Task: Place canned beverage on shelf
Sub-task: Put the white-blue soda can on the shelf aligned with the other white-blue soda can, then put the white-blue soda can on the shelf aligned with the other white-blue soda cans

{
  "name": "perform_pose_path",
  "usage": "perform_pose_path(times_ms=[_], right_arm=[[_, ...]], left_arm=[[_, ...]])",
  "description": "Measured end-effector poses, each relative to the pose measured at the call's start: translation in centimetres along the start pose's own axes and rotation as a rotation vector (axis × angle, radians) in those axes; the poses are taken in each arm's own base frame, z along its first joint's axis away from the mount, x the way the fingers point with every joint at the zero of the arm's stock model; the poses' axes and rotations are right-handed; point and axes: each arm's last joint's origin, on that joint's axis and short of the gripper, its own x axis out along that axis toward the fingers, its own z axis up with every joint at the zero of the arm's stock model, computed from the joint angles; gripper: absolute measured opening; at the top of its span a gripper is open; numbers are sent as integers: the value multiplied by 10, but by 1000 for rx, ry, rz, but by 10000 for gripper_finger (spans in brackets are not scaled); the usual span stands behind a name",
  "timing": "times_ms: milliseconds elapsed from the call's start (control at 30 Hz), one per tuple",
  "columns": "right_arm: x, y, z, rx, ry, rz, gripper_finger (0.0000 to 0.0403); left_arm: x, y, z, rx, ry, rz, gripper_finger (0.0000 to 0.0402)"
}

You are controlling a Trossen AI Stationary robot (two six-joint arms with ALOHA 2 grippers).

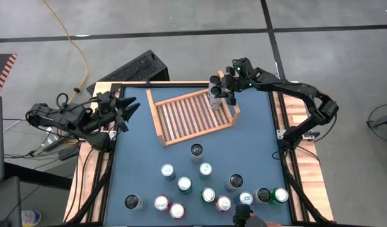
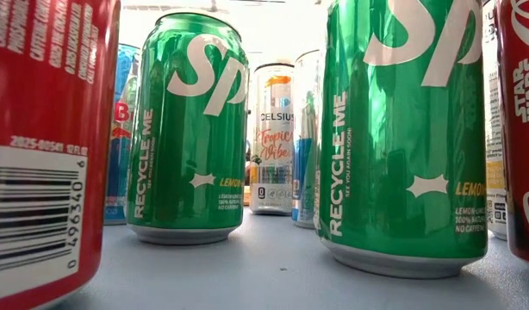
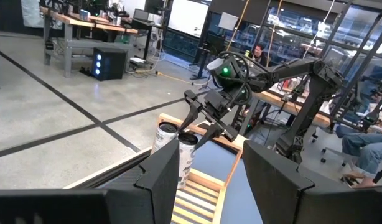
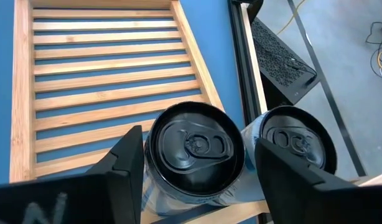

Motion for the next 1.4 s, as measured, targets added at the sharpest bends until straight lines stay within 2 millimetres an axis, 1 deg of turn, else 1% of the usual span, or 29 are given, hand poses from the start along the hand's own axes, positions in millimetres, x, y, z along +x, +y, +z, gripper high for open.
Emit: perform_pose_path(times_ms=[133, 233, 333, 433, 533, 600, 667, 800, 900, 1033, 1133, 1267, 1400], right_arm=[[-4, 0, 3, 2, 2, -3, 235], [-13, -3, 11, 15, -5, -22, 235], [-31, -9, 28, 11, -31, -44, 235], [-54, -10, 43, 63, -42, -46, 235], [-76, 0, 60, 119, -70, 2, 235], [-88, 13, 72, 116, -106, 55, 235], [-92, 29, 85, 107, -144, 101, 235], [-86, 68, 107, 103, -158, 211, 235], [-85, 97, 117, 138, -129, 313, 235], [-88, 138, 116, 224, 32, 462, 235], [-94, 168, 114, 289, 172, 531, 235], [-105, 206, 116, 306, 265, 561, 235], [-117, 232, 119, 367, 323, 544, 235]], left_arm=[[0, 0, 0, 0, 0, -1, 165], [0, 0, 0, 0, 0, -1, 165], [0, 0, 0, 0, 0, -1, 165], [0, 0, 0, 0, 1, -2, 165], [0, 0, 0, 5, 1, -3, 165], [0, 0, 0, 22, 1, -3, 165], [0, 0, 0, 44, 1, -3, 165], [0, 0, 0, 52, 1, -3, 165], [0, 0, 0, 49, 4, -18, 165], [0, -2, 0, 48, 12, -56, 165], [0, -2, 0, 53, 12, -58, 165], [0, -2, 0, 64, 12, -58, 165], [0, -2, 0, 86, 11, -58, 165]])
